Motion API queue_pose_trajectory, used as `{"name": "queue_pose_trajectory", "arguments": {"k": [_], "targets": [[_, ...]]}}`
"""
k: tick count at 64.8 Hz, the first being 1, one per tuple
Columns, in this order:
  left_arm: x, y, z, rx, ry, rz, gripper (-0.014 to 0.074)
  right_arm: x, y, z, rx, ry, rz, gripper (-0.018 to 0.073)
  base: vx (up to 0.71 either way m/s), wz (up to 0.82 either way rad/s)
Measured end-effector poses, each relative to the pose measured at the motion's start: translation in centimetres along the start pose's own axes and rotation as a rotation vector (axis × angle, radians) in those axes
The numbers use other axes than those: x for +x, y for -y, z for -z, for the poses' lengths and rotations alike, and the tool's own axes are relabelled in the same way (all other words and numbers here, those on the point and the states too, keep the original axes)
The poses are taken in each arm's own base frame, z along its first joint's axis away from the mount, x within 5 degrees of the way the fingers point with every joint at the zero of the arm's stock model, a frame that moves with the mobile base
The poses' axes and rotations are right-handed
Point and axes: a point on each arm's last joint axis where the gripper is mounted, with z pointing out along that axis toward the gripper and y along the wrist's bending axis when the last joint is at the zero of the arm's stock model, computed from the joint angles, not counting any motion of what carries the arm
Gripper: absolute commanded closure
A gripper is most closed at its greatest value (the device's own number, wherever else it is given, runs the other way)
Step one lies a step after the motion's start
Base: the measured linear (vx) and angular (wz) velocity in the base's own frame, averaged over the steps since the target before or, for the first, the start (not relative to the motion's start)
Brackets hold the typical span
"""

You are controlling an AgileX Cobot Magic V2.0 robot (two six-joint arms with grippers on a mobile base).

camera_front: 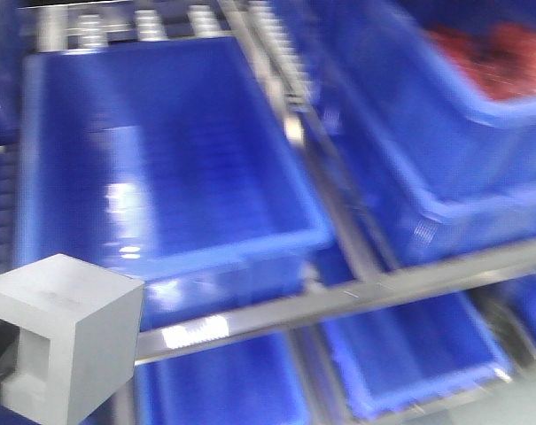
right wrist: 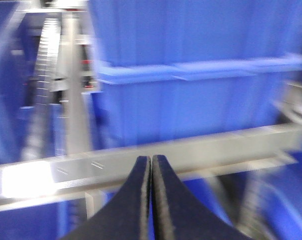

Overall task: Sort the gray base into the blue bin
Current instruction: 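Position the base in front of the empty blue bin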

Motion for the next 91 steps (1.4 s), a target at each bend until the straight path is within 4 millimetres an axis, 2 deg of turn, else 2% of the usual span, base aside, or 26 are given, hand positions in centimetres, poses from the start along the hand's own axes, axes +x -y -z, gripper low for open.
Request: {"name": "queue_pose_trajectory", "arguments": {"k": [31,91], "targets": [[0.0,0.0,0.0,0.0,0.0,0.0,0.0602,0.0,0.0,0.0,0.0,0.0,0.0,0.0568,0.12,0.42],[0.0,0.0,0.0,0.0,0.0,0.0,0.0602,0.0,0.0,0.0,0.0,0.0,0.0,0.0568,0.06,0.04]]}}
